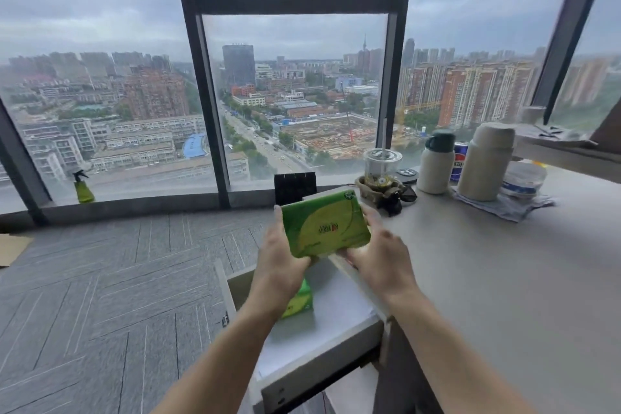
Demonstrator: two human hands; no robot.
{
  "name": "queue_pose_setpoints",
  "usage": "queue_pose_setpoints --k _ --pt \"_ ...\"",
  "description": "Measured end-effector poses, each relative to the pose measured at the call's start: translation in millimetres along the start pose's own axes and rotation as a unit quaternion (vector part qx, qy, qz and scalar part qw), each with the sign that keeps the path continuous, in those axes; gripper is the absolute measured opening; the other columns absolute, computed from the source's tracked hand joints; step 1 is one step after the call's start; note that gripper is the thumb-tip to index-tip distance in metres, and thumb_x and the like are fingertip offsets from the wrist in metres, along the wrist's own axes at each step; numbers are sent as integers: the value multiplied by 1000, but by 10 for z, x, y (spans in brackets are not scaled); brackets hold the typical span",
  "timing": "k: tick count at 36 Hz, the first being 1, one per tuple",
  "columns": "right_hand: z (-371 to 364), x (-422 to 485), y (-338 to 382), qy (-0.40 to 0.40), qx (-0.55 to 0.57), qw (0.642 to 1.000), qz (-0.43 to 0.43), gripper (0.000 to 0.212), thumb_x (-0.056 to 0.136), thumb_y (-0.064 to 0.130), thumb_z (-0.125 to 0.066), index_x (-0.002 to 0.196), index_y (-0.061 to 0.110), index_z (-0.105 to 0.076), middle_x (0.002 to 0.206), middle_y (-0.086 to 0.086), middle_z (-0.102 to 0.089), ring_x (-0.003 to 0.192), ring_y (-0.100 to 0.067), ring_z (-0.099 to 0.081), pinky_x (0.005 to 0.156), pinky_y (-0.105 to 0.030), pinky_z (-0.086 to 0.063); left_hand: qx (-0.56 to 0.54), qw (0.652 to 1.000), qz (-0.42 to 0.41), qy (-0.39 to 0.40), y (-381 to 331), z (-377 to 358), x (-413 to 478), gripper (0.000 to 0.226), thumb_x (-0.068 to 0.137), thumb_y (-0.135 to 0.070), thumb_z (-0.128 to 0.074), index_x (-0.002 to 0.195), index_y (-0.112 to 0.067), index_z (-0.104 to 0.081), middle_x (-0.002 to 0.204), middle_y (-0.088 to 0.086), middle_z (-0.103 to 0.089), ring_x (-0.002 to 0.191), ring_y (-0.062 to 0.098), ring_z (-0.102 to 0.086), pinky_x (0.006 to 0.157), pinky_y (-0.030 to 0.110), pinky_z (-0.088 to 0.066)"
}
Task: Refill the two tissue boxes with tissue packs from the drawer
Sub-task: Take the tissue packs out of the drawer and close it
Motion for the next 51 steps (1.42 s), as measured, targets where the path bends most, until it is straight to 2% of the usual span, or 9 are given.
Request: queue_pose_setpoints --k 6,11,17,28,32,37,40,44,51 --pt "671 -230 -234 -73 -1 997 -24 82 68 36 -83 138 30 -40 120 1 -65 108 -25 -60 79 -31 -43 -31 998 -55 24 -581 -424 -150 111 75 -13 -80 154 -18 -2 139 5 -42 121 8 -38 95 17 -29" --pt "1133 -504 -608 -93 -26 992 -80 84 67 34 -84 139 31 -40 119 0 -65 107 -25 -60 76 -27 -40 -42 994 -69 79 -895 -881 -321 110 73 -22 -81 154 -25 -7 132 6 -46 126 23 -44 106 36 -40" --pt "1541 -860 -1026 -114 -60 978 -162 83 66 36 -83 137 33 -41 117 2 -67 107 -25 -60 80 -32 -45 -68 983 -69 158 -1162 -1416 -557 108 70 -22 -83 153 -17 -13 133 7 -49 126 20 -46 95 17 -33" --pt "1687 -1056 -1401 -61 -111 950 -287 76 78 41 -73 143 23 -38 127 -9 -62 114 -32 -58 91 -38 -46 -37 961 -32 273 -1239 -1840 -719 84 87 -27 -66 153 -14 -17 149 11 -39 137 26 -38 113 33 -30" --pt "1634 -991 -1323 -69 -140 941 -299 86 77 39 -74 147 21 -27 148 -7 -41 130 -31 -42 103 -44 -34 -72 954 -29 291 -1171 -1796 -685 78 83 -27 -67 150 -20 -26 145 8 -44 122 31 -55 108 42 -40" --pt "1431 -893 -945 -85 -242 942 -216 86 77 30 -71 148 27 -22 160 4 -10 142 -22 -15 109 -43 -17 -94 959 -32 265 -937 -1584 -537 75 87 -26 -67 149 -26 -26 135 -6 -50 98 14 -65 89 27 -50" --pt "1228 -796 -679 -103 -217 962 -127 77 77 18 -68 144 27 -32 157 6 -23 143 -17 -17 111 -42 -14 -105 970 -30 216 -740 -1345 -427 69 85 -25 -70 145 -29 -35 129 -6 -56 96 13 -65 86 29 -53" --pt "795 -638 -406 -79 -133 988 -13 70 75 5 -70 136 26 -43 145 6 -44 134 -14 -36 110 -35 -28 -114 980 3 164 -352 -1021 -334 53 86 -20 -69 134 -29 -49 115 -10 -62 90 8 -65 81 21 -52" --pt "-170 -532 -222 6 -109 990 85 56 82 4 -64 130 26 -46 126 11 -55 117 -8 -48 103 -24 -39 -67 987 102 103 582 -625 -275 40 85 -18 -69 122 -27 -56 109 -8 -66 88 12 -65 74 20 -48"
Point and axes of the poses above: each hand's wrist, its own x-axis towards the middle knuckle, its own z-axis out of the back of the hand, y = z × x, the point moved 5 cm from there along x, towards the middle knuckle
